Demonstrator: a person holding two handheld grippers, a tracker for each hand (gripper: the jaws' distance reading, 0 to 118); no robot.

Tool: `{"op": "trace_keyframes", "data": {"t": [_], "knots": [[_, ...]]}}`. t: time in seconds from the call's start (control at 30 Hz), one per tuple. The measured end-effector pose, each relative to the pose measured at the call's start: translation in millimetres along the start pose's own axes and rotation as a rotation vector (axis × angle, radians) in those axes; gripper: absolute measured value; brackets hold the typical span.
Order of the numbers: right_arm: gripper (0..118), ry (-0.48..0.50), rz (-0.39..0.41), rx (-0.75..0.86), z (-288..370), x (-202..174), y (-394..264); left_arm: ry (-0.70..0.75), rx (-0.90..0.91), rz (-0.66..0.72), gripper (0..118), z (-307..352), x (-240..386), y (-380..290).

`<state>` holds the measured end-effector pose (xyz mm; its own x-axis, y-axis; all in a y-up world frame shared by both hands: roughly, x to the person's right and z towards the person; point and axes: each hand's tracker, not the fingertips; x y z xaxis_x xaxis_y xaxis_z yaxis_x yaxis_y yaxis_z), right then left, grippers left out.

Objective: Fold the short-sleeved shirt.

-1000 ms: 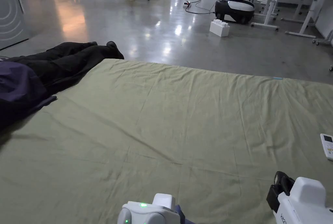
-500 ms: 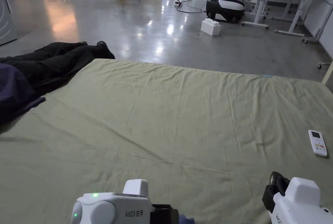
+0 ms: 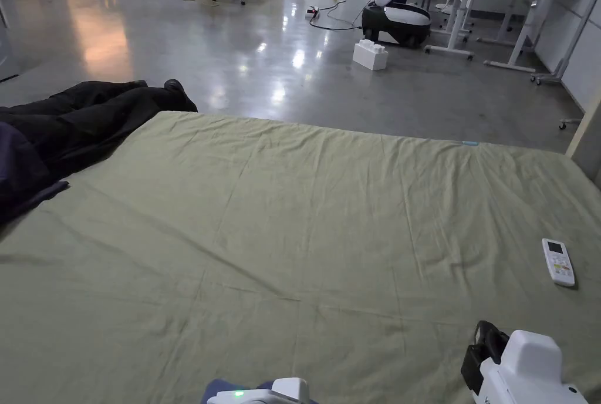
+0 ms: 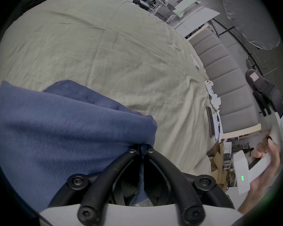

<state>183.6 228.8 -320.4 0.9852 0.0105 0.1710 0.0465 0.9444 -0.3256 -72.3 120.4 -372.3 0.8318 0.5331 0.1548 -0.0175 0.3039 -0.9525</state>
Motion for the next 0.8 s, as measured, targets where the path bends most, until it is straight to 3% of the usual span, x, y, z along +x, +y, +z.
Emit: {"op": "trace_keyframes", "data": {"t": [0.27,0.33,0.43,0.5,0.67,0.8], "knots": [[0,0.005,0.003,0.01,1.2,-1.0,6.7,-0.049,0.038,-0.036,4,21.2,1.8,3.2],[0,0.008,0.008,0.025,2.6,-2.5,11.8,-0.118,0.109,-0.042,4,48.2,-0.5,13.8],[0,0.008,0.012,0.056,3.4,-5.4,22.6,-0.099,0.259,-0.112,4,91.2,-1.3,33.0],[0,0.007,0.014,0.082,3.0,-8.0,30.9,-0.045,0.394,-0.171,4,119.2,-2.1,44.4],[0,-0.004,0.037,0.156,3.7,-17.1,51.6,0.273,0.778,-0.339,4,179.1,-4.8,61.8],[0,-0.012,0.062,0.205,4.6,-24.6,65.2,0.457,0.962,-0.387,4,205.5,-7.7,63.3]]}}
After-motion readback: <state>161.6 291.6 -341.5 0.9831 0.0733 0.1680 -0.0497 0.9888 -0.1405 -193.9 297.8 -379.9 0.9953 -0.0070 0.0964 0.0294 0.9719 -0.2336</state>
